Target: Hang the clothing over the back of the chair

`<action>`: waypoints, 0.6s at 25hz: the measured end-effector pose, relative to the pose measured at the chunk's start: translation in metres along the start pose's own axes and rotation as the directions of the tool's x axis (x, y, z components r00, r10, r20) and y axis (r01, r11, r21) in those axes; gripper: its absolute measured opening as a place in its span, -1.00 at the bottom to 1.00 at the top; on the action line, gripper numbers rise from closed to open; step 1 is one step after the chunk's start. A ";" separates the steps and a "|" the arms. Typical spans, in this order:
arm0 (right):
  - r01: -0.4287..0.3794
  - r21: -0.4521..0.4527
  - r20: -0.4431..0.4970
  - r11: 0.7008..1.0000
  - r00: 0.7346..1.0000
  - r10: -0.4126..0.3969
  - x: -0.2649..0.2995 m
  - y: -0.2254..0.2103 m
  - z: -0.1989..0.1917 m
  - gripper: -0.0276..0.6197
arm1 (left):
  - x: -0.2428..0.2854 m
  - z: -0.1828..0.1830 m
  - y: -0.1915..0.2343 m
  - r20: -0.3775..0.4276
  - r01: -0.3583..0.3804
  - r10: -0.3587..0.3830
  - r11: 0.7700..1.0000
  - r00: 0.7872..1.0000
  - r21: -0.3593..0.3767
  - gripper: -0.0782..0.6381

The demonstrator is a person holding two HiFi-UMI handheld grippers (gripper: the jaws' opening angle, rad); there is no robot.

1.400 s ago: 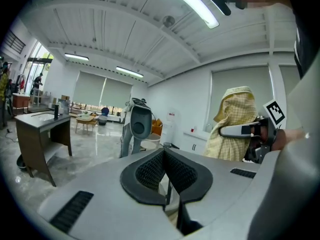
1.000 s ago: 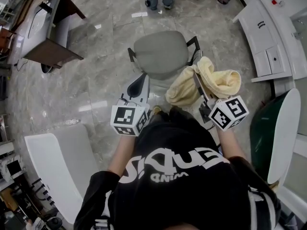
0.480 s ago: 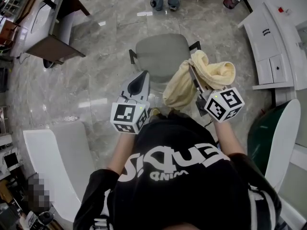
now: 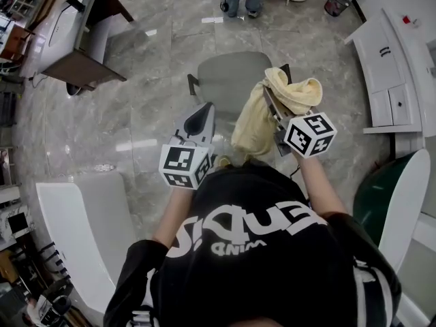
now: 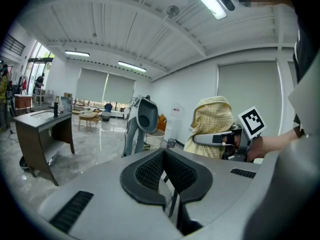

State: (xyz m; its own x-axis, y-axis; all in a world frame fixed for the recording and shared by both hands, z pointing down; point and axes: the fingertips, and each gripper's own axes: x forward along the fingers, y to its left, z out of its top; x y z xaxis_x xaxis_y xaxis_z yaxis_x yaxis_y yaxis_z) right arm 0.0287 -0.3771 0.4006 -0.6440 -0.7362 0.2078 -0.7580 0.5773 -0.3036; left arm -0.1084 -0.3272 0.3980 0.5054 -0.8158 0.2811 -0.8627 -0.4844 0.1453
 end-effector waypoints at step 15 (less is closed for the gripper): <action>0.050 0.046 -0.143 0.998 0.989 -0.043 0.052 -0.050 -0.064 -0.82 | 0.030 -0.008 0.015 -0.042 -0.008 0.006 0.999 0.999 -0.035 -0.74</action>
State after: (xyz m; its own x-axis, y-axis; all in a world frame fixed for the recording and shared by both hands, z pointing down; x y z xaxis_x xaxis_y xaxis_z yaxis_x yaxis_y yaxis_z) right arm 0.0271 -0.4217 0.4859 -0.6188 -0.7025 0.3516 -0.7838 0.5225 -0.3357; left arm -0.1065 -0.3566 0.4161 0.4987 -0.8049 0.3215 -0.8667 -0.4668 0.1758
